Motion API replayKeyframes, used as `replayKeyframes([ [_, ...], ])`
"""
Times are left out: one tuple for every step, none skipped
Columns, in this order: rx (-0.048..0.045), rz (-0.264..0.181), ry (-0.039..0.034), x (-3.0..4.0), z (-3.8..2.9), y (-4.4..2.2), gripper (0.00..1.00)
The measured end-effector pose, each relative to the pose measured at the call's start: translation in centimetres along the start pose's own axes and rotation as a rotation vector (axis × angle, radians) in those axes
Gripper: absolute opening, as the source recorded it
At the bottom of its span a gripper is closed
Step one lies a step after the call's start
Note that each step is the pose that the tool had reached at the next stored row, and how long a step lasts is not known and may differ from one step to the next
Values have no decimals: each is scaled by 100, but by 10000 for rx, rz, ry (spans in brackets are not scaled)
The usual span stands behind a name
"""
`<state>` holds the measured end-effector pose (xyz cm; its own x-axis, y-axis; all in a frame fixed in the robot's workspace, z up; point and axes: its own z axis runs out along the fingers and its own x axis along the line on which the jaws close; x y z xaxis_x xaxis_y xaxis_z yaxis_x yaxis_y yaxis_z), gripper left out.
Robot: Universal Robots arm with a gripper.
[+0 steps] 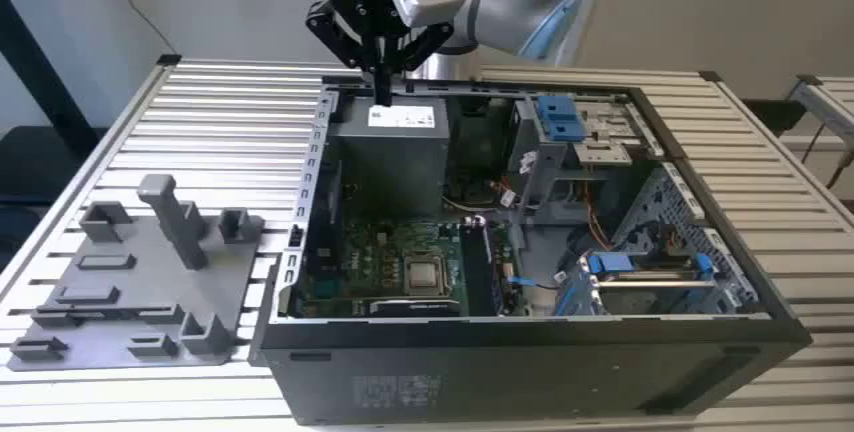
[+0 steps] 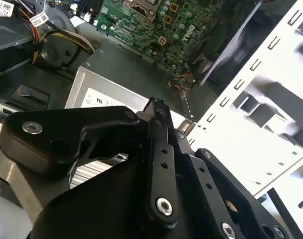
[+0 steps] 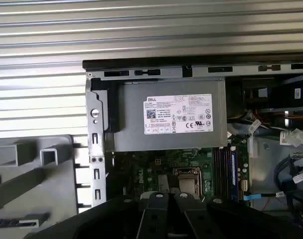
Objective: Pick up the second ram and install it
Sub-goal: 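Reach for the second ram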
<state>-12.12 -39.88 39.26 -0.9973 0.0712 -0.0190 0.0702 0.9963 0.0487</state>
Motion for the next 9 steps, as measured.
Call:
replayKeyframes([
  [0,0,-1,0,0,0,11],
  [-1,0,0,0,0,0,11],
  [0,0,0,0,0,0,11],
  [0,0,0,0,0,0,11],
  [0,0,0,0,0,0,11],
  [0,0,0,0,0,0,11],
  [0,0,0,0,0,0,11],
  [-1,0,-1,0,0,0,11],
  [0,-1,0,0,0,0,11],
])
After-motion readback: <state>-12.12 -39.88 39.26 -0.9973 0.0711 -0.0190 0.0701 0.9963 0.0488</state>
